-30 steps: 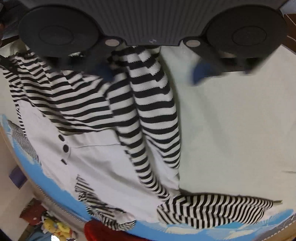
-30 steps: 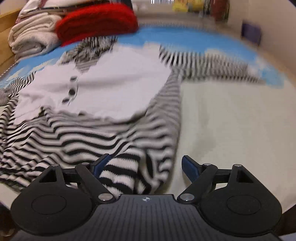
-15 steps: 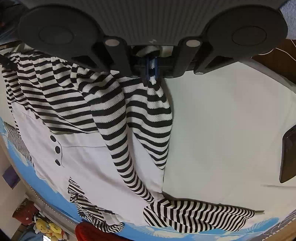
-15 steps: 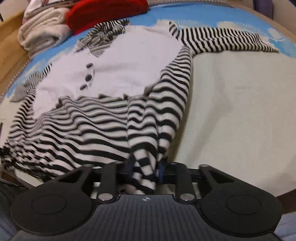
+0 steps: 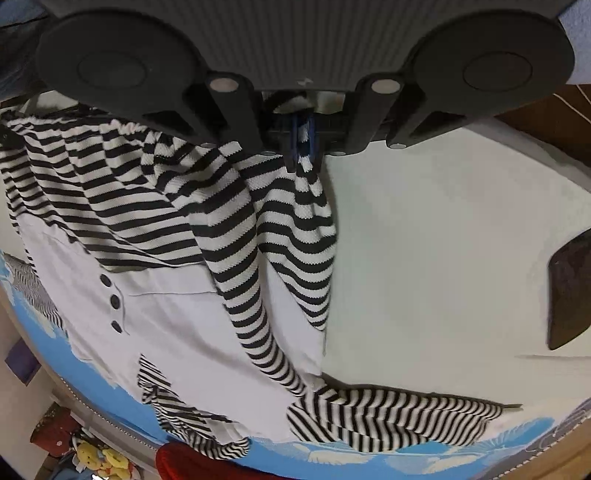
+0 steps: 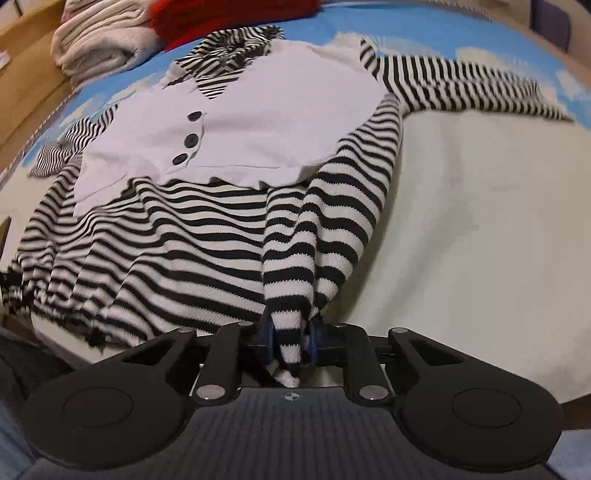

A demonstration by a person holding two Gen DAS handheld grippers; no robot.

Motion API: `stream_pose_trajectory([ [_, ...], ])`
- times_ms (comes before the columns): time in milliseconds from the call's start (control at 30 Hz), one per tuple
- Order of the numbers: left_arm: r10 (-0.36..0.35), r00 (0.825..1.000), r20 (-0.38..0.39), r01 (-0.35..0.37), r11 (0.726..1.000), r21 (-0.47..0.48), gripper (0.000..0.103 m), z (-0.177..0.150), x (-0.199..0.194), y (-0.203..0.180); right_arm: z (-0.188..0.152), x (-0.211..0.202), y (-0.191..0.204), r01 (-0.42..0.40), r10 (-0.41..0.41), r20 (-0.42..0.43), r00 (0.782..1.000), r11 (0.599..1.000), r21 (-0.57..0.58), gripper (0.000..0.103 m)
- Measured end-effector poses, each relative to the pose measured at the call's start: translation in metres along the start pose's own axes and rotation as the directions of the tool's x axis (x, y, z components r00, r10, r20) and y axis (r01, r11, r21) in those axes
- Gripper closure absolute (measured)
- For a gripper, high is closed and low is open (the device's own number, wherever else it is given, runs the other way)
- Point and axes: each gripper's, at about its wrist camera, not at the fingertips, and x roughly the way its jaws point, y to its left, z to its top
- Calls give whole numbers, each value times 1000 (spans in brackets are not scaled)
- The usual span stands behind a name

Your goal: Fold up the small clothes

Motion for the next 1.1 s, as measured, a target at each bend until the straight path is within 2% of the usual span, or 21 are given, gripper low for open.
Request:
stream_pose_trajectory([
  [67,-6,1000,-8,6,1000,-8,91,2,3,3,-4,1,0,6,-7,-10,1000,999,-32,85],
  [100,0,1000,-5,0,1000,-8,83,3,3,3,-3,4,-2,7,-7,-8,1000,999,-35,79],
  [133,4,1000,10,-4,1000,-20,66,4,1,5,-1,4,-4,11,-11,-10,1000,1000,-23,64],
  [167,1,999,32,0,999,-35,57,5,-4,8,3,4,-6,25,-25,-12,1000,1000,-7,46],
  [233,-12,997,77,17,998,-67,27,8,-15,13,11,-4,-8,63,-63,8,998,998,-1,31],
  [267,-1,994,105,10,997,-82,22,12,-22,15,14,-14,-9,86,-86,42,995,996,-1,30],
  [333,30,987,159,-15,995,-99,20,24,-32,17,21,-32,-9,103,-102,101,990,995,-2,28],
  [467,70,974,214,-43,991,-128,16,63,-37,10,54,-53,9,78,-69,216,974,996,-33,24],
  [500,78,973,219,-51,990,-129,9,74,-35,5,65,-54,17,62,-48,247,968,997,-49,22],
  [533,79,970,232,-49,990,-131,1,84,-32,2,75,-52,25,49,-30,275,961,997,-62,19],
  [600,54,962,267,-15,989,-146,0,105,-21,-1,96,-39,42,60,-37,317,948,996,-64,15],
  [700,102,967,233,-57,980,-193,0,135,5,-2,130,-5,63,91,-79,365,928,996,-14,15],
  [767,149,965,214,-100,970,-222,0,150,20,-1,144,20,66,64,-70,364,929,998,29,15],
  [833,175,958,228,-131,972,-197,0,157,31,-6,145,38,64,36,-53,344,937,998,57,15],
  [933,226,947,231,-200,971,-128,0,159,42,-12,146,62,75,43,-39,284,958,999,-7,15],
  [1100,249,941,228,-229,967,-110,0,166,52,-10,147,78,90,53,-30,271,962,996,-78,15],
])
